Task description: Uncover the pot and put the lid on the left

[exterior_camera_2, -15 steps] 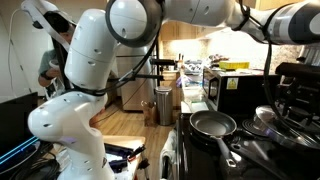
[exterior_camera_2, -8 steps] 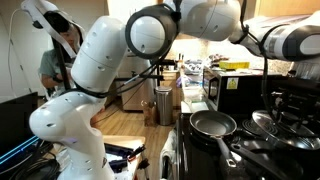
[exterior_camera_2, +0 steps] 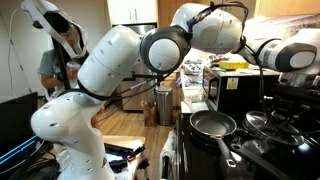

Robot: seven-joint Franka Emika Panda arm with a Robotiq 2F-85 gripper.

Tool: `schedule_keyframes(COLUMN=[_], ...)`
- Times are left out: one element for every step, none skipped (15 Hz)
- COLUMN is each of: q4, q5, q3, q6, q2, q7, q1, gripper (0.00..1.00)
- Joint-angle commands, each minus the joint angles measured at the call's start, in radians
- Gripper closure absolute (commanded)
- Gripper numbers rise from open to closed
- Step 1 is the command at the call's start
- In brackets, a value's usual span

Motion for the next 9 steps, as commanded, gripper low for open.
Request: schedule_keyframes(q4=[0.086,0.095,0.103,0.11,0.111,0.111,0.11,0.109,0.107], q5=[-0.02,-0.016,-0.013,-0.007,0.002,0.01,0.015,0.016,0.017], q3=[0.018,0.023,0.026,0.03,0.033,0.035,0.035,0.033,0.033], q6=[-0.017,-0.021,-0.02,-0.021,-0.015,-0.007,0.004,0.012,0.023], q2=[0.041,0.049,0.058,0.066,0.073,0.079,0.085,0.09,0.093], q7=[-0.108,-0.138,-0.166,-0.186,-0.204,-0.215,-0.219,-0.22,-0.221], q1=[0.013,0.016,0.019,0.02,0.018,0.016,0.014,0.014,0.012], gripper=[0.67,0.67,0.67,0.67,0.67,0.67,0.67,0.67,0.67])
